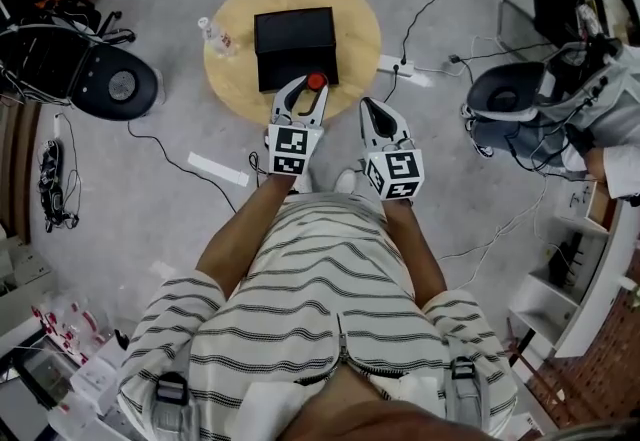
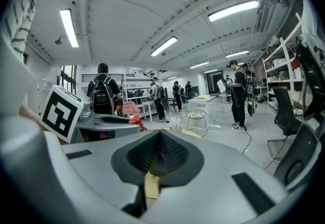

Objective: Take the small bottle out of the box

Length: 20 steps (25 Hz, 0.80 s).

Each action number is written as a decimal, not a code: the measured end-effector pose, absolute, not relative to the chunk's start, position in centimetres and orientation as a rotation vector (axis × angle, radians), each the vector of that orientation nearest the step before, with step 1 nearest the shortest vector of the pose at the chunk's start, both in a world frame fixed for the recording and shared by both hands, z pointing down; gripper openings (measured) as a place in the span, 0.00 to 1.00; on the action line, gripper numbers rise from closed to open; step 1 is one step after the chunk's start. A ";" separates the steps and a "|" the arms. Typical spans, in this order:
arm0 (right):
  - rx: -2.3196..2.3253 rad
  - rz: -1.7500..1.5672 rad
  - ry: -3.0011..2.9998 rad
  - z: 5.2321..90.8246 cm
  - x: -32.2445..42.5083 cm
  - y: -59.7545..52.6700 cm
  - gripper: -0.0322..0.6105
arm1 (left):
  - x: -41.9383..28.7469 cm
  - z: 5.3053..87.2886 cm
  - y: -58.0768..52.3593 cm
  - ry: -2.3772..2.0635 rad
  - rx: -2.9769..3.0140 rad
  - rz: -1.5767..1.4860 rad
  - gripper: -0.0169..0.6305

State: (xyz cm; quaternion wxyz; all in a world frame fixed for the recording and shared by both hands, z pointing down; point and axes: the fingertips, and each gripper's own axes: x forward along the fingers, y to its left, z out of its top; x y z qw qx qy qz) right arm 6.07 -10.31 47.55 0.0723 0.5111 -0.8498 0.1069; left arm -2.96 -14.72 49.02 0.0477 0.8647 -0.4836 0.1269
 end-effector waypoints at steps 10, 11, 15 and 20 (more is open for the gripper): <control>1.533 0.309 -2.559 47.6 5.9 -10.2 0.08 | -3.5 48.8 -13.0 -1.479 2.640 0.383 0.25; 1.533 0.306 -2.560 47.6 5.8 -10.2 0.08 | -3.5 48.8 -12.9 -1.476 2.646 0.386 0.25; 1.532 0.295 -2.561 47.5 5.9 -10.7 0.08 | -3.6 48.7 -13.0 -1.479 2.647 0.379 0.25; 1.532 0.291 -2.564 47.1 5.9 -11.4 0.08 | -3.7 48.2 -13.3 -1.476 2.649 0.367 0.25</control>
